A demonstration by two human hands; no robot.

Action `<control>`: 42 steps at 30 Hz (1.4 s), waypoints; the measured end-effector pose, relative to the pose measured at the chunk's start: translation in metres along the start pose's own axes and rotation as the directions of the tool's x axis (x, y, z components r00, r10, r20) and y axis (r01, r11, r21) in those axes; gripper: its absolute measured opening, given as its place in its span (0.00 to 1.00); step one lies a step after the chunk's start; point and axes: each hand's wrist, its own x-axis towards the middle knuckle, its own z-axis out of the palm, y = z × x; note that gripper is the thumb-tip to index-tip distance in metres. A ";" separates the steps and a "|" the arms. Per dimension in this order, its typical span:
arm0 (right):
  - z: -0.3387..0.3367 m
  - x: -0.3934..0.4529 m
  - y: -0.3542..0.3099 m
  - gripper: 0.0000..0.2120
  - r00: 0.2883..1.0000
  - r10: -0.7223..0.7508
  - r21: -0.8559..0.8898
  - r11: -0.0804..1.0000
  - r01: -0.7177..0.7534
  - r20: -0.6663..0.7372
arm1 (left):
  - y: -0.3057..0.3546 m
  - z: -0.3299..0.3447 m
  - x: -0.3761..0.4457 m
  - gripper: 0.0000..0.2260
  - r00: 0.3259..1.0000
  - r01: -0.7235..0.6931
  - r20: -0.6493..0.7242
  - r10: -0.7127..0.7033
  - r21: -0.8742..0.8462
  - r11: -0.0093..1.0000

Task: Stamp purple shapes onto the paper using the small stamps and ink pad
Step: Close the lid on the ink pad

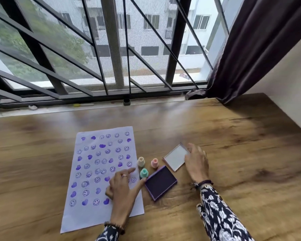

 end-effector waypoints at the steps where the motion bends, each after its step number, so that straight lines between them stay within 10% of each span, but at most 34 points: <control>1: -0.001 -0.001 0.000 0.18 1.000 0.000 0.029 1.000 0.001 -0.022 | -0.001 -0.002 -0.003 0.20 1.000 -0.011 -0.003 0.011 0.002 1.000; 9: -0.018 -0.023 -0.006 0.11 0.979 -0.104 0.128 0.984 0.128 -0.177 | -0.012 -0.009 -0.025 0.34 0.950 -0.265 0.212 0.231 0.148 0.953; 20: 0.022 -0.136 -0.017 0.12 0.676 -0.732 -0.166 0.680 0.714 -0.085 | -0.019 -0.003 -0.024 0.32 0.941 -0.307 0.213 0.263 0.206 0.929; 26: 0.034 -0.140 -0.013 0.20 0.754 -0.657 0.009 0.754 0.657 0.012 | -0.021 -0.002 -0.024 0.30 0.937 -0.327 0.202 0.284 0.223 0.918; 32: 0.028 -0.117 -0.021 0.33 0.964 -0.256 0.078 0.965 0.250 0.067 | -0.020 -0.003 -0.023 0.32 0.938 -0.318 0.215 0.272 0.216 0.923; 42: 0.031 -0.125 -0.029 0.38 0.978 -0.202 -0.104 0.973 0.207 0.056 | -0.021 -0.001 -0.024 0.30 0.943 -0.303 0.207 0.259 0.219 0.928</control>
